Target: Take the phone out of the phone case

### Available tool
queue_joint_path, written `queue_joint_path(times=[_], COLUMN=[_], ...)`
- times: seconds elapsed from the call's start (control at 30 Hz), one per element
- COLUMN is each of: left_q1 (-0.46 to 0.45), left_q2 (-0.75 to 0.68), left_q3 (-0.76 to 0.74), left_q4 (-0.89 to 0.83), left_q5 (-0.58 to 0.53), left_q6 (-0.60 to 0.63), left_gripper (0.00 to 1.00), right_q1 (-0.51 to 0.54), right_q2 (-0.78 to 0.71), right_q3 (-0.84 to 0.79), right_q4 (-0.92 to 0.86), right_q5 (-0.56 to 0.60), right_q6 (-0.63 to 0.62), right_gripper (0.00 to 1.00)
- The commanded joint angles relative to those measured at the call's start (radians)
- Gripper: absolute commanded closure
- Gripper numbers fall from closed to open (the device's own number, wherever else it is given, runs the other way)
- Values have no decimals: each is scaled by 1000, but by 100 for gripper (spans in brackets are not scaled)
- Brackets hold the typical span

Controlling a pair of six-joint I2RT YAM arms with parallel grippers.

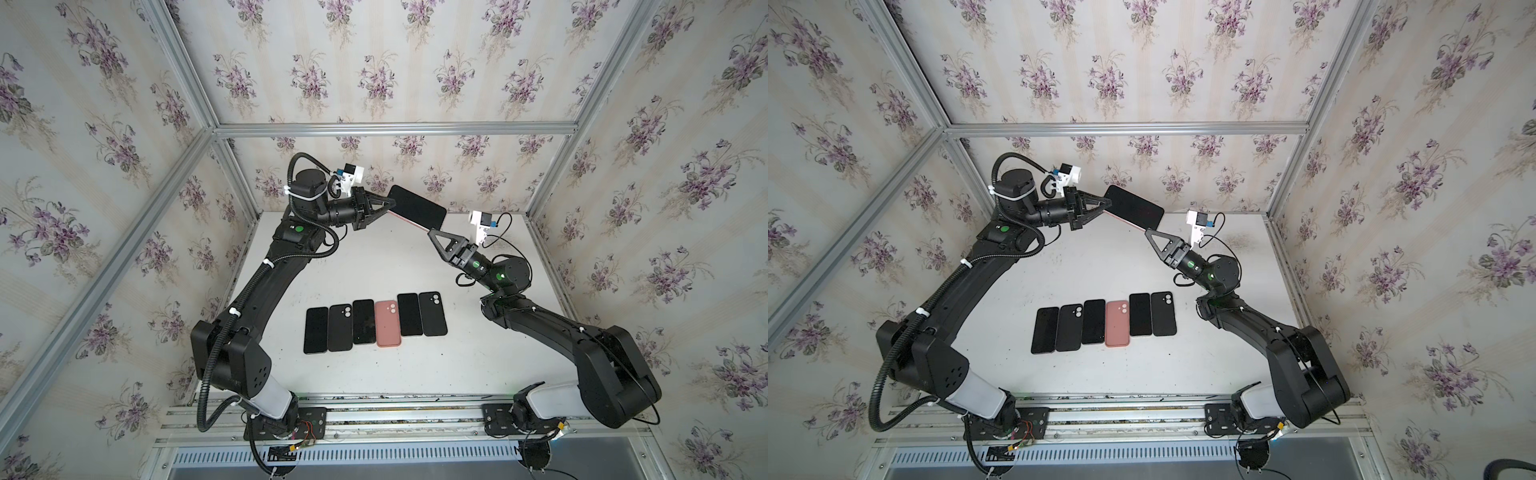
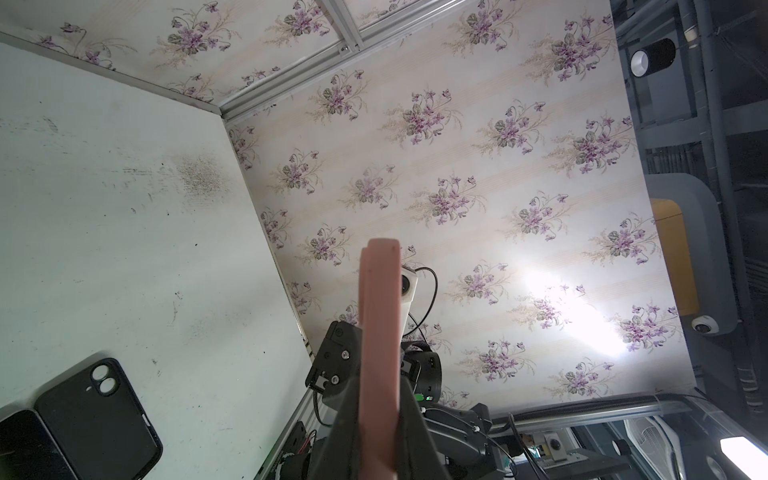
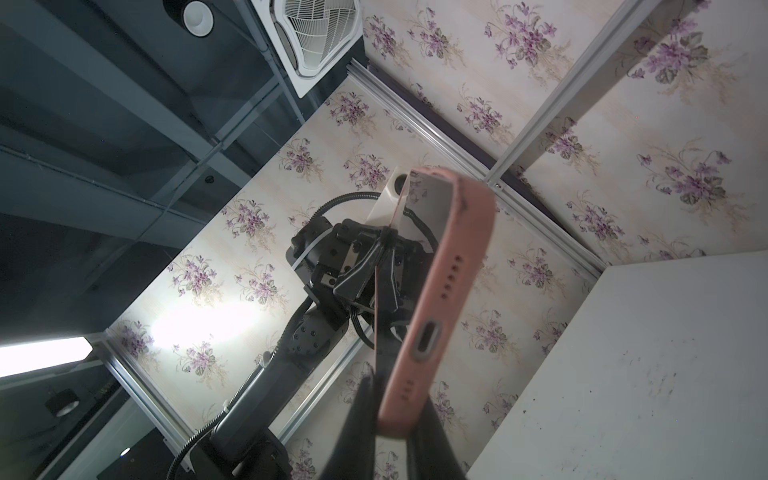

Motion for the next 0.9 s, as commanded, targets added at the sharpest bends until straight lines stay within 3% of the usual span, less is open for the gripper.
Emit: queue_joint_path(times=[0.0,0.2,0.33,0.87], left_q1=[-10,-33,-38,-70], left_q2=[0,-8,-15,-40], left_q3=[14,2,-12,2], left_q4=[78,75,74,54], left_q5=[44,77,91,164], left_q6=[-73,-69,-64,-27], left_gripper=[100,100,100,100], right_q1=[2,-4,-32,-38], right_q2=[2,6,19,-124], right_q3=[-2,80,91,117], right_q4=[16,-149,-133,-378], right_q5=[-137,-233,-214,-98], right_q6=[-232,-444,-471,-817], right_gripper=[100,100,100,100])
